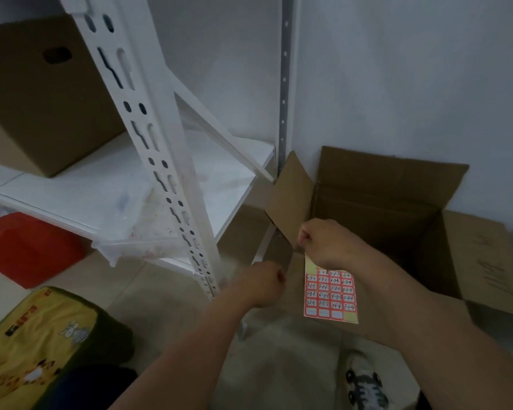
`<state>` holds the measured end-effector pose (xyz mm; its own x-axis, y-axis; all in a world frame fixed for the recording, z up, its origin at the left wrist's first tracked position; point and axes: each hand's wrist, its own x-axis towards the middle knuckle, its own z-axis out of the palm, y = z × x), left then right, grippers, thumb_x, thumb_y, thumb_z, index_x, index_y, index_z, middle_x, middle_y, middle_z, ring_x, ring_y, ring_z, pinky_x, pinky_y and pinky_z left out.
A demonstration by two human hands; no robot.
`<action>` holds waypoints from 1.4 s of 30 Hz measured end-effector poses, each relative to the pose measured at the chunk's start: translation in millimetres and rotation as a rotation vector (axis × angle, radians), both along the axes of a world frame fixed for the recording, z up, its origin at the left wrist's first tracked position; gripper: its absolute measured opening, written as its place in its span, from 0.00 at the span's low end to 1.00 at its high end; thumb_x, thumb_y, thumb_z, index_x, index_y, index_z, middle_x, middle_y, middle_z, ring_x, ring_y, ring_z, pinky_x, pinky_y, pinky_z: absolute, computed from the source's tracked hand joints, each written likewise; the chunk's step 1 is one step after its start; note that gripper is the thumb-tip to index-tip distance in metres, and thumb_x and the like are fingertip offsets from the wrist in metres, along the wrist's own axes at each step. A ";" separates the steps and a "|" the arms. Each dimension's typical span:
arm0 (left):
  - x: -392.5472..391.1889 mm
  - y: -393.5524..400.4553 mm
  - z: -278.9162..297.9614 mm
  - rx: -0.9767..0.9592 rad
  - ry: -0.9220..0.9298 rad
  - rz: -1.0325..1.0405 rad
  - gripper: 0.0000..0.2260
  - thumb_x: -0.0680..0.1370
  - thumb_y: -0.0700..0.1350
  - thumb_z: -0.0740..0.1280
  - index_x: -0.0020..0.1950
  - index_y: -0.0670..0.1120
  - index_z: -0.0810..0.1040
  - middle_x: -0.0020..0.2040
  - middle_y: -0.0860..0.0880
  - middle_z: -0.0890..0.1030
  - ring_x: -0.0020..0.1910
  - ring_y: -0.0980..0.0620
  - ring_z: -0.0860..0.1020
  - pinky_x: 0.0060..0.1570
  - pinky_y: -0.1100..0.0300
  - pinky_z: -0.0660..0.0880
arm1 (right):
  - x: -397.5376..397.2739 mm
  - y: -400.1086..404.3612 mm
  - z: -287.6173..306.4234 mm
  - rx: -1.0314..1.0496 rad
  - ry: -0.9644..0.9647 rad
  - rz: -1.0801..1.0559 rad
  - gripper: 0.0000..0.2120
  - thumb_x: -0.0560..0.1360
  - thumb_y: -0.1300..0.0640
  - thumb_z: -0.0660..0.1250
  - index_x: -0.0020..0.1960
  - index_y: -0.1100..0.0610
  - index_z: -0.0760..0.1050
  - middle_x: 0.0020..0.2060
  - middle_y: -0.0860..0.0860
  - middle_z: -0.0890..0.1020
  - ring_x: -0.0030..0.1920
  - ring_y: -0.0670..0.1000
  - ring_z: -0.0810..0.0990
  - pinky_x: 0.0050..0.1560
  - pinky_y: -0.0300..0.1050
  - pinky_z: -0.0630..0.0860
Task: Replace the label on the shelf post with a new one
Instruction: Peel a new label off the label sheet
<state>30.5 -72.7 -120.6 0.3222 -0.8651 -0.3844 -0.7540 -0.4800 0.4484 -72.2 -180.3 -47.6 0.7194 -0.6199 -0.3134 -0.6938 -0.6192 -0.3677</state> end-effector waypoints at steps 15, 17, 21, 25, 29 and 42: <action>-41.5 -47.5 -104.0 0.055 0.278 0.464 0.17 0.78 0.57 0.63 0.56 0.45 0.78 0.57 0.44 0.81 0.51 0.47 0.79 0.50 0.57 0.74 | -23.2 -27.6 8.2 -0.017 0.075 -0.003 0.09 0.79 0.54 0.60 0.51 0.58 0.75 0.41 0.53 0.79 0.42 0.53 0.80 0.35 0.45 0.73; -45.3 -56.0 -106.5 -0.012 0.369 0.527 0.14 0.78 0.54 0.65 0.54 0.45 0.80 0.54 0.45 0.82 0.46 0.50 0.79 0.46 0.58 0.75 | -27.5 -28.9 8.0 -0.012 0.066 -0.019 0.09 0.79 0.53 0.60 0.49 0.57 0.75 0.38 0.52 0.78 0.41 0.52 0.80 0.35 0.44 0.72; -54.1 -66.5 -109.5 -0.118 0.582 0.606 0.08 0.80 0.51 0.64 0.53 0.50 0.79 0.54 0.47 0.83 0.44 0.52 0.81 0.51 0.53 0.79 | -35.7 -33.1 7.6 -0.006 0.063 -0.047 0.09 0.79 0.51 0.60 0.45 0.55 0.73 0.35 0.50 0.76 0.37 0.50 0.78 0.33 0.43 0.69; -61.5 -75.7 -111.1 -0.165 0.588 0.588 0.07 0.80 0.51 0.64 0.55 0.52 0.78 0.51 0.51 0.84 0.45 0.53 0.82 0.52 0.53 0.79 | -42.6 -37.9 5.8 0.007 0.063 -0.054 0.10 0.79 0.49 0.60 0.47 0.54 0.75 0.37 0.50 0.78 0.39 0.50 0.80 0.33 0.42 0.68; -66.3 -80.2 -110.6 -0.191 0.538 0.625 0.05 0.80 0.49 0.65 0.53 0.53 0.78 0.46 0.53 0.82 0.36 0.60 0.78 0.35 0.68 0.71 | -46.0 -40.4 4.9 -0.015 0.061 -0.044 0.08 0.79 0.51 0.60 0.48 0.54 0.74 0.39 0.50 0.79 0.39 0.49 0.80 0.35 0.43 0.71; -64.4 -87.3 -78.7 -0.256 0.625 0.724 0.04 0.82 0.43 0.61 0.48 0.50 0.73 0.45 0.50 0.79 0.39 0.53 0.79 0.37 0.60 0.76 | -43.7 -43.1 15.1 -0.086 -0.034 -0.088 0.07 0.79 0.58 0.60 0.52 0.58 0.76 0.42 0.53 0.80 0.42 0.51 0.80 0.41 0.44 0.74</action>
